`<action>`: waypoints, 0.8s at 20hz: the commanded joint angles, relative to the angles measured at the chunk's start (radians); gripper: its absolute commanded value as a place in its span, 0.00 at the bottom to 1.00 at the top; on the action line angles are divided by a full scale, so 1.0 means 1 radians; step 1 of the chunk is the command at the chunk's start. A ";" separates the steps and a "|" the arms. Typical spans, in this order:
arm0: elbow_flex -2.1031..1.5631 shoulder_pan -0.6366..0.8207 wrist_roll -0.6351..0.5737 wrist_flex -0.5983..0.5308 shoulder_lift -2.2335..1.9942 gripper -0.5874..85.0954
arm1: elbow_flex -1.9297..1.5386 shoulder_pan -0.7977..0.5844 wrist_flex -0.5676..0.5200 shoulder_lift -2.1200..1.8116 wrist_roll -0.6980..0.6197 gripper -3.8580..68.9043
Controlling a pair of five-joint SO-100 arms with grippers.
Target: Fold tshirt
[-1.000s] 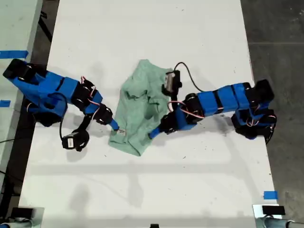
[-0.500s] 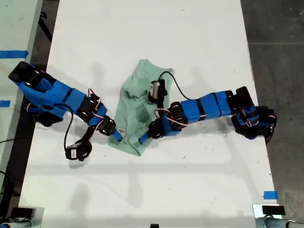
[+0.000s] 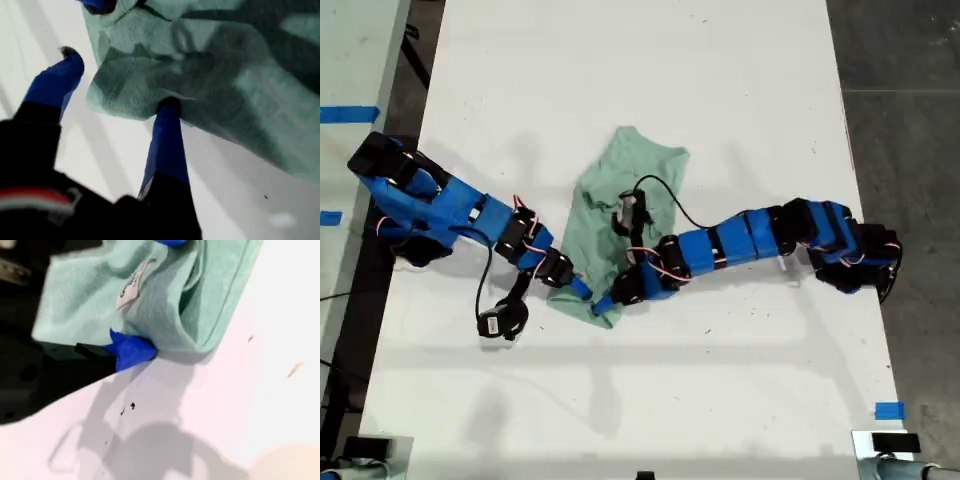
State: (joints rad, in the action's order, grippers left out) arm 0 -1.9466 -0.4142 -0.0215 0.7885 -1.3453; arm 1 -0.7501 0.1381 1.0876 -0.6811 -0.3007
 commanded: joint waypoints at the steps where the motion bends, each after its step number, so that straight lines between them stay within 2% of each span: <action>1: -0.015 0.021 0.012 -0.115 0.063 0.26 | 0.023 -0.005 -0.048 0.071 0.005 0.31; 4: -0.064 0.012 0.049 -0.256 0.066 0.01 | 0.023 0.005 -0.044 0.092 0.046 0.03; 5: -0.058 0.002 0.049 -0.273 0.067 0.01 | 0.018 0.009 -0.037 0.086 0.054 0.03; 8: -0.006 -0.021 0.060 -0.229 0.064 0.01 | 0.002 0.020 -0.015 0.049 0.060 0.03; 12: 0.219 -0.069 -0.029 -0.035 0.032 0.01 | -0.066 0.061 0.072 -0.124 0.049 0.03; 16: 0.666 -0.135 -0.169 0.189 0.176 0.01 | -0.118 0.167 0.130 -0.298 0.038 0.03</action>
State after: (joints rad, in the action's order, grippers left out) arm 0 -1.5110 -0.4909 -0.1258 0.8882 -1.2057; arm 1 -0.8636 0.2286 1.1781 -0.8376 -0.2500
